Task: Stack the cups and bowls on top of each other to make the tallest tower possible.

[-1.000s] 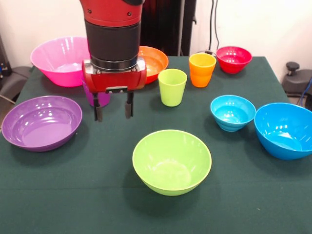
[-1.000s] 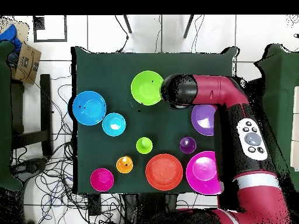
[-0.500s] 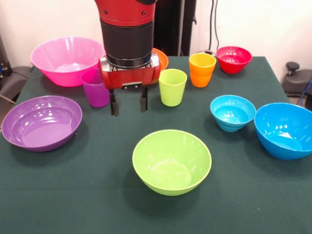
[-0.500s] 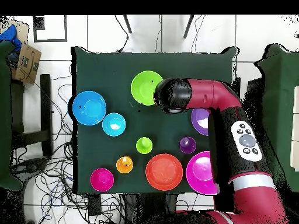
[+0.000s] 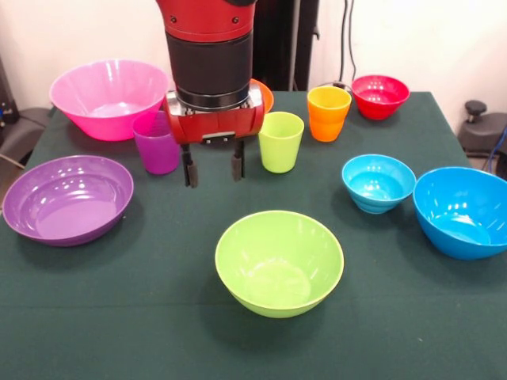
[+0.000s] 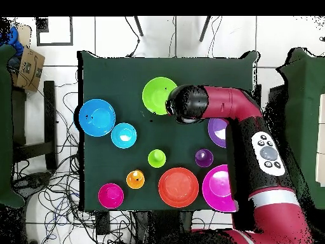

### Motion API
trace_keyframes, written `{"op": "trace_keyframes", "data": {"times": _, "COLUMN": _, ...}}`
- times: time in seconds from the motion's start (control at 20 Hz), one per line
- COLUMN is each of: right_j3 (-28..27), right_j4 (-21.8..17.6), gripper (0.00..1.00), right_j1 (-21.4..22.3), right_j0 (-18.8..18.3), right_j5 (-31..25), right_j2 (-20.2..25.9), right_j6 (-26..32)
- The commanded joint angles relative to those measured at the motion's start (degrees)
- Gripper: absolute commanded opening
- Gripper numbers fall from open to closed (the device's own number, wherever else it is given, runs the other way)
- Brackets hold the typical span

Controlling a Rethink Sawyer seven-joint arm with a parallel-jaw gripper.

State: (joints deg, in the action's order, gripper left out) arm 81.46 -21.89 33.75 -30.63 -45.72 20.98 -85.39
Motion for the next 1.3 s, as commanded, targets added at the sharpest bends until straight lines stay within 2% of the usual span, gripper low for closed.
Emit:
{"op": "trace_keyframes", "data": {"times": 0.05, "right_j3": 0.67, "right_j4": 0.81, "gripper": 1.0, "right_j1": -2.96, "right_j0": 2.03, "right_j5": 2.0, "right_j2": -0.67, "right_j6": -6.74}}
{"op": "trace_keyframes", "data": {"times": 0.5, "right_j3": -0.72, "right_j4": 1.66, "gripper": 1.0, "right_j1": -3.3, "right_j0": 2.97, "right_j5": 0.12, "right_j2": -0.87, "right_j6": -6.71}}
{"op": "trace_keyframes", "data": {"times": 1.3, "right_j3": 1.16, "right_j4": 0.66, "gripper": 1.0, "right_j1": -3.56, "right_j0": 2.99, "right_j5": 5.19, "right_j2": -0.6, "right_j6": -6.07}}
